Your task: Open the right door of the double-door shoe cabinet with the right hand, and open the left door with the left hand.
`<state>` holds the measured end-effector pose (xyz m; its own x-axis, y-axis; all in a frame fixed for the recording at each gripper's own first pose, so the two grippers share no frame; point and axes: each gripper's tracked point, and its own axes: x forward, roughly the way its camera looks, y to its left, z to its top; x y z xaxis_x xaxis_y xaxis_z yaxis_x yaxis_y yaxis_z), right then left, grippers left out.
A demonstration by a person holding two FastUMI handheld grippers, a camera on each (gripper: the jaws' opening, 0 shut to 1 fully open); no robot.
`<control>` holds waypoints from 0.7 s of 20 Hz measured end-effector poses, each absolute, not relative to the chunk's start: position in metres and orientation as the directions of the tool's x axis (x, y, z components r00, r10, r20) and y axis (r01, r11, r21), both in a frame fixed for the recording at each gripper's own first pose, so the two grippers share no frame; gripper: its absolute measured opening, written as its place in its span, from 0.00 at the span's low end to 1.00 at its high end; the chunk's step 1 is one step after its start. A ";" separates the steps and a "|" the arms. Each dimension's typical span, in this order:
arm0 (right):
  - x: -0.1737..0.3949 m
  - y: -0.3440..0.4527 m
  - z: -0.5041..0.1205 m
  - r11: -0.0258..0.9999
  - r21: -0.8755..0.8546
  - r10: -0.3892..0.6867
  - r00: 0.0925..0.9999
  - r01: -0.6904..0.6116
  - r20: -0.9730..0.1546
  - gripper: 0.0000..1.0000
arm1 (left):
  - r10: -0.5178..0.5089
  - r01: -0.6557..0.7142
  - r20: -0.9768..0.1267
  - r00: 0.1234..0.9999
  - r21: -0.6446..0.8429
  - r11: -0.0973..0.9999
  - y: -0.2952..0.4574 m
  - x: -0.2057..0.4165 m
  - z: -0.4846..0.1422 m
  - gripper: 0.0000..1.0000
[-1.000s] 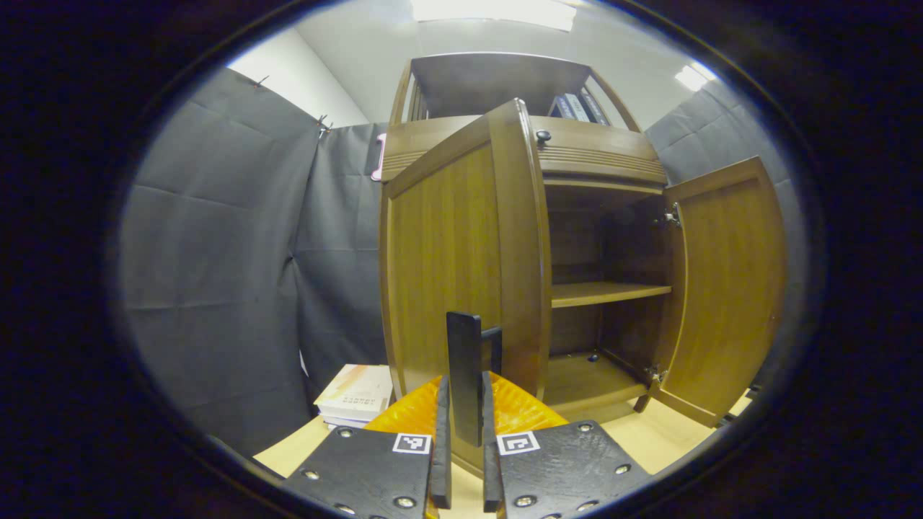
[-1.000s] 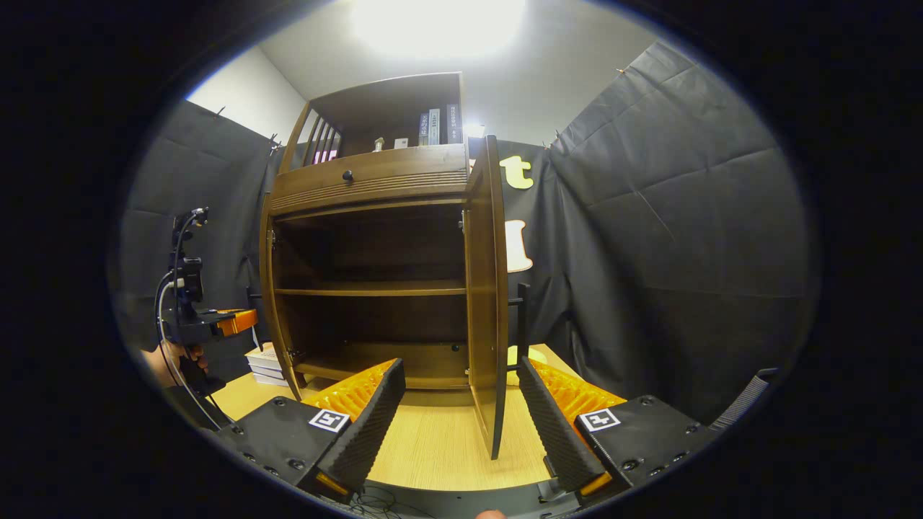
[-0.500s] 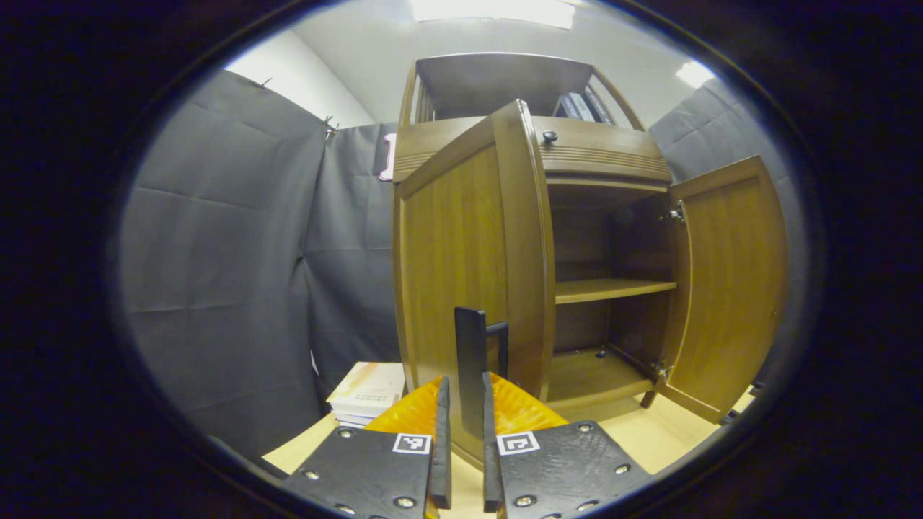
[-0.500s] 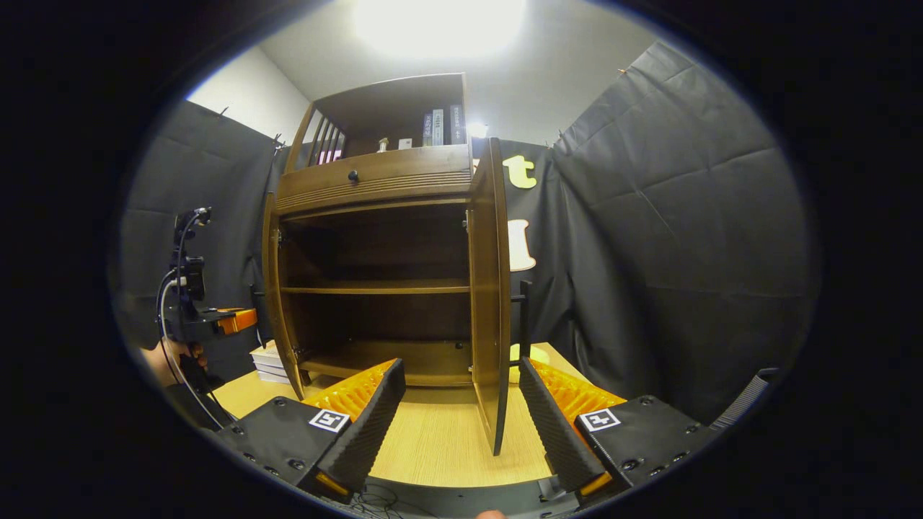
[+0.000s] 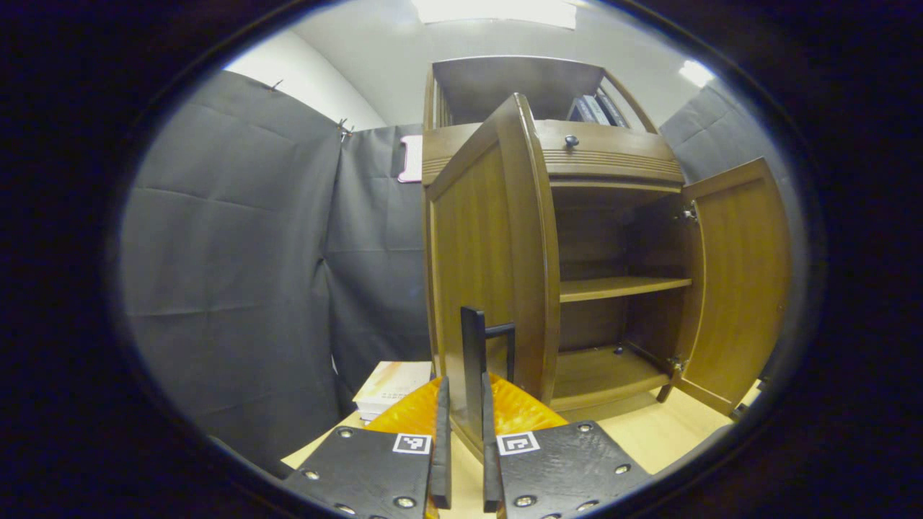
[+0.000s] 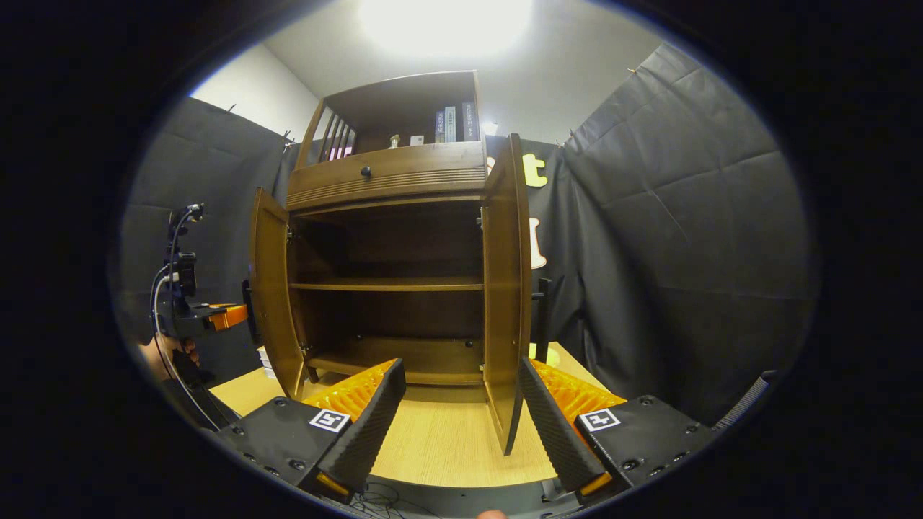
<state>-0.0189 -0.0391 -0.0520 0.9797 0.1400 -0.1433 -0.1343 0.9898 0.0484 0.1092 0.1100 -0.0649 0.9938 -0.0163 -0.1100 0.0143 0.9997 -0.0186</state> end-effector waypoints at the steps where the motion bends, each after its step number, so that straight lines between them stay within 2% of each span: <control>1: -0.018 -0.037 -0.052 0.989 0.047 0.146 0.978 -0.141 -0.147 0.99 | -0.006 0.004 -0.111 0.994 -0.021 1.000 0.111 0.109 -0.065 0.21; 12: -0.008 -0.024 -0.054 0.984 0.048 0.178 0.973 -0.172 -0.150 0.99 | 0.081 -0.083 -0.112 0.990 -0.011 0.997 0.121 0.102 -0.069 0.21; 14: -0.008 -0.021 -0.053 0.983 0.052 0.184 0.972 -0.178 -0.148 1.00 | 0.115 -0.114 -0.096 0.989 0.009 0.993 0.128 0.103 -0.065 0.16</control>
